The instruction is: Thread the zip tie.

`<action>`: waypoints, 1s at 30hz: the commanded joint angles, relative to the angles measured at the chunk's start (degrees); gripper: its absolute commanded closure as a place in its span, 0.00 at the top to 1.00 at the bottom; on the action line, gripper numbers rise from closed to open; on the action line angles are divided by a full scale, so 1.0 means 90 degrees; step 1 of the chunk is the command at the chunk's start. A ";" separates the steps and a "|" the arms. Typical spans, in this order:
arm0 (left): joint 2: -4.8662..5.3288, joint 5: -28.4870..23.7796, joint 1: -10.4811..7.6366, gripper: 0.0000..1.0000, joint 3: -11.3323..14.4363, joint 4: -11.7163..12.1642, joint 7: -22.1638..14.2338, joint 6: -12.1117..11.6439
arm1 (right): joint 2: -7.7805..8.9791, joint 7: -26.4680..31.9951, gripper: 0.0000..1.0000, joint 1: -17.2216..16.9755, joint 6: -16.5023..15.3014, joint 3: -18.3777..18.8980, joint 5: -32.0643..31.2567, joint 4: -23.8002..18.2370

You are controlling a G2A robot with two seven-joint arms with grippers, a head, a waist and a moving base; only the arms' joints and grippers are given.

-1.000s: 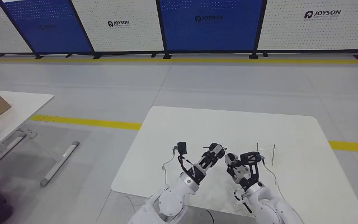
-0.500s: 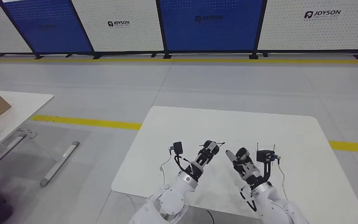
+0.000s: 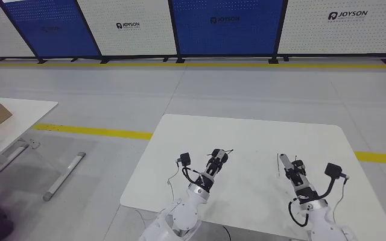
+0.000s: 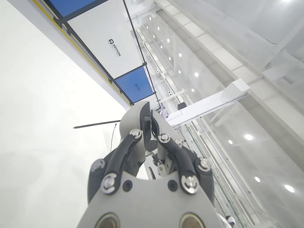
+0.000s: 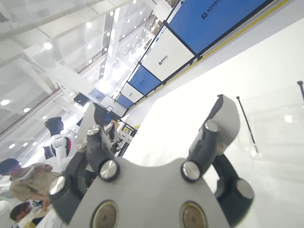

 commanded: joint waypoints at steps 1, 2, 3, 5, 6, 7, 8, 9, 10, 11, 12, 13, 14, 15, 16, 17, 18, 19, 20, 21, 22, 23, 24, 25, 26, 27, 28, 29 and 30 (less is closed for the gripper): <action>0.0000 0.0000 0.0000 0.00 0.0000 0.0000 0.0000 0.0001 | 0.0000 0.0000 1.00 0.0000 0.0001 0.0000 0.0003 0.0000; 0.0000 0.0000 0.0000 0.00 0.0000 0.0000 0.0000 0.0001 | 0.0000 0.0000 1.00 0.0000 0.0001 0.0000 0.0003 0.0000; 0.0000 0.0000 0.0000 0.00 0.0000 0.0000 0.0000 0.0001 | 0.0000 0.0000 1.00 0.0000 0.0001 0.0000 0.0003 0.0000; 0.0000 0.0000 0.0000 0.00 0.0000 0.0000 0.0000 0.0001 | 0.0000 0.0000 1.00 0.0000 0.0001 0.0000 0.0003 0.0000; 0.0000 0.0000 0.0000 0.00 0.0000 0.0000 0.0000 0.0001 | 0.0000 0.0000 1.00 0.0000 0.0001 0.0000 0.0003 0.0000; 0.0000 0.0000 0.0000 0.00 0.0000 0.0000 0.0000 0.0001 | 0.0000 0.0000 1.00 0.0000 0.0001 0.0000 0.0003 0.0000; 0.0000 0.0000 0.0000 0.00 0.0000 0.0000 0.0000 0.0001 | 0.0000 0.0000 1.00 0.0000 0.0001 0.0000 0.0003 0.0000; 0.0000 0.0000 0.0000 0.00 0.0000 0.0000 0.0000 0.0001 | 0.0000 0.0000 1.00 0.0000 0.0001 0.0000 0.0003 0.0000; -0.0001 0.0004 -0.0005 0.00 0.0000 0.0009 -0.0006 0.0033 | 0.0000 0.0001 1.00 0.0006 0.0029 -0.0002 -0.0008 0.0008; -0.0004 0.0029 -0.0001 0.00 -0.0015 0.0023 0.0067 0.0036 | 0.0001 0.0027 1.00 0.0018 0.0042 -0.0008 -0.0041 0.0007; -0.0010 0.0068 0.0024 0.00 -0.0024 0.0048 0.0194 0.0043 | 0.0002 0.0024 1.00 0.0043 0.0056 -0.0001 -0.0072 0.0008; -0.0014 0.0078 0.0042 0.00 -0.0023 0.0059 0.0254 0.0038 | 0.0001 -0.0005 1.00 0.0058 0.0070 0.0007 -0.0061 0.0008; -0.0017 0.0075 0.0058 0.00 -0.0034 0.0075 0.0311 0.0039 | -0.0003 -0.0038 1.00 0.0065 0.0081 0.0028 0.0032 -0.0002; -0.0019 0.0138 0.0064 0.00 -0.0081 0.0112 0.0458 0.0070 | -0.0008 -0.0083 1.00 0.0059 0.0102 0.0092 0.0262 -0.0025; -0.0024 0.0207 0.0064 0.00 -0.0102 0.0139 0.0600 0.0090 | -0.0008 -0.0114 1.00 0.0046 0.0114 0.0157 0.0394 -0.0040; -0.0033 0.0223 0.0069 0.00 -0.0105 0.0158 0.0710 0.0099 | -0.0007 -0.0153 1.00 0.0027 0.0117 0.0223 0.0505 -0.0054; -0.0042 0.0178 0.0076 0.00 -0.0111 0.0170 0.0793 0.0099 | -0.0008 -0.0215 1.00 0.0001 0.0126 0.0304 0.0672 -0.0053; -0.0052 0.0139 0.0081 0.00 -0.0136 0.0174 0.0912 0.0085 | -0.0012 -0.0307 1.00 -0.0027 0.0164 0.0425 0.0934 -0.0036; -0.0060 0.0101 0.0095 0.00 -0.0143 0.0166 0.0991 0.0065 | -0.0014 -0.0367 1.00 -0.0038 0.0199 0.0509 0.1116 -0.0018; -0.0068 0.0045 0.0110 0.00 -0.0147 0.0150 0.1030 0.0046 | -0.0021 -0.0468 1.00 -0.0038 0.0251 0.0593 0.1314 0.0007; -0.0076 -0.0059 0.0131 0.00 -0.0170 0.0118 0.1089 0.0018 | -0.0034 -0.0624 1.00 -0.0023 0.0366 0.0702 0.1630 0.0061; -0.0083 -0.0121 0.0141 0.00 -0.0198 0.0098 0.1159 0.0009 | -0.0041 -0.0694 1.00 0.0003 0.0429 0.0778 0.1829 0.0094; -0.0087 -0.0124 0.0141 0.00 -0.0214 0.0094 0.1202 0.0016 | -0.0044 -0.0736 1.00 0.0020 0.0464 0.0838 0.1942 0.0123; -0.0093 -0.0124 0.0133 0.00 -0.0240 0.0101 0.1271 0.0030 | -0.0050 -0.0831 1.00 0.0037 0.0521 0.0910 0.2066 0.0168; -0.0106 -0.0207 0.0123 0.00 -0.0259 0.0103 0.1346 0.0028 | -0.0057 -0.0913 1.00 0.0067 0.0596 0.0983 0.2213 0.0216; -0.0113 -0.0250 0.0113 0.00 -0.0263 0.0114 0.1358 0.0033 | -0.0063 -0.0989 1.00 0.0089 0.0643 0.1027 0.2304 0.0243; -0.0121 -0.0293 0.0103 0.00 -0.0271 0.0122 0.1377 0.0038 | -0.0075 -0.1133 1.00 0.0114 0.0711 0.1068 0.2409 0.0276; -0.0126 -0.0321 0.0098 0.00 -0.0270 0.0124 0.1383 0.0030 | -0.0079 -0.1165 1.00 0.0144 0.0748 0.1062 0.2351 0.0280; -0.0126 -0.0321 0.0098 0.00 -0.0270 0.0124 0.1383 0.0030 | -0.0079 -0.1165 1.00 0.0144 0.0748 0.1062 0.2351 0.0280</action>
